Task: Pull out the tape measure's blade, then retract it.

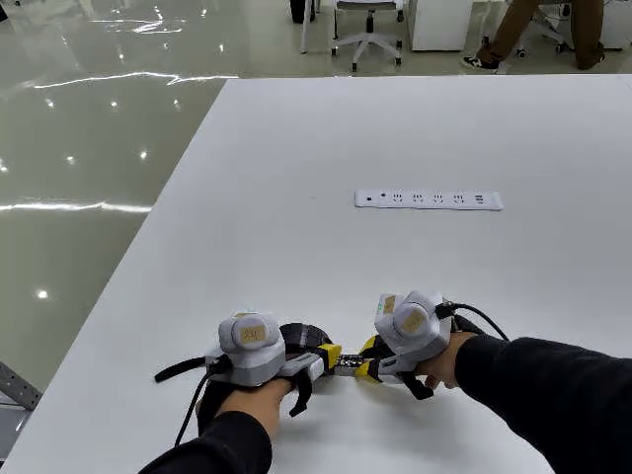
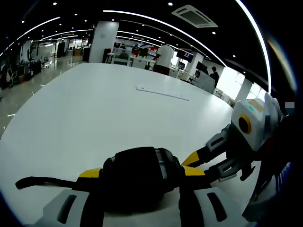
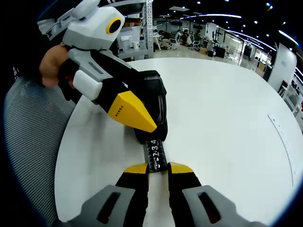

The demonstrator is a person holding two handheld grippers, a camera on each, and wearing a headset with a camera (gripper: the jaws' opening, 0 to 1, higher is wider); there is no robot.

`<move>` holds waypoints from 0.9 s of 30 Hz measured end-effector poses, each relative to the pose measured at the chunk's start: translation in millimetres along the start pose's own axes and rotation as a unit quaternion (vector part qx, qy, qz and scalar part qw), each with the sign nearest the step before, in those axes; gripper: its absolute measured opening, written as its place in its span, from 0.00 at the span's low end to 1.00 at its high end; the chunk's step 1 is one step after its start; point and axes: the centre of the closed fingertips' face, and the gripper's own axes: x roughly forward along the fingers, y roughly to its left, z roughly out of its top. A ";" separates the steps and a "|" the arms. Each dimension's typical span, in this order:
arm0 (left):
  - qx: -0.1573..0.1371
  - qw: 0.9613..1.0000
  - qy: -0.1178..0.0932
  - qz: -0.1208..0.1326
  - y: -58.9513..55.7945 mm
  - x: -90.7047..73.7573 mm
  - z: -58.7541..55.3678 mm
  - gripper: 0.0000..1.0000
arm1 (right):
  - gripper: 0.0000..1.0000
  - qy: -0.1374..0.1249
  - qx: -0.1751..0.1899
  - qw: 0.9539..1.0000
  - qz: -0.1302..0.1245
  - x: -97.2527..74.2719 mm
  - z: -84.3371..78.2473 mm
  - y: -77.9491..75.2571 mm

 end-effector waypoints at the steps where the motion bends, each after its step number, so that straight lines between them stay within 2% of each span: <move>1: 0.006 1.000 -0.001 0.001 -0.3 0.5 0.2 0.60 | 0.11 0.000 0.000 1.000 0.000 -0.2 -0.1 0.7; 5: 0.028 0.999 -0.019 0.018 -1.3 0.5 1.2 0.61 | 0.11 -0.001 0.003 1.000 0.000 -0.1 0.2 0.8; 8: 0.043 0.999 -0.023 0.020 -1.9 3.0 0.4 0.61 | 0.11 -0.002 0.004 1.000 -0.001 -0.3 -0.4 0.3; 20: 0.079 0.996 -0.007 0.028 -2.7 4.3 -0.7 0.61 | 0.11 -0.010 0.014 1.000 -0.005 -0.3 -0.8 -2.6; 22: 0.078 0.996 0.001 0.032 -1.9 5.1 0.3 0.60 | 0.11 -0.011 0.016 1.000 -0.006 -0.2 -1.0 -3.1; 27: 0.066 0.998 0.006 0.023 0.0 4.1 0.6 0.59 | 0.11 -0.012 0.014 1.000 -0.007 0.1 -0.4 -3.0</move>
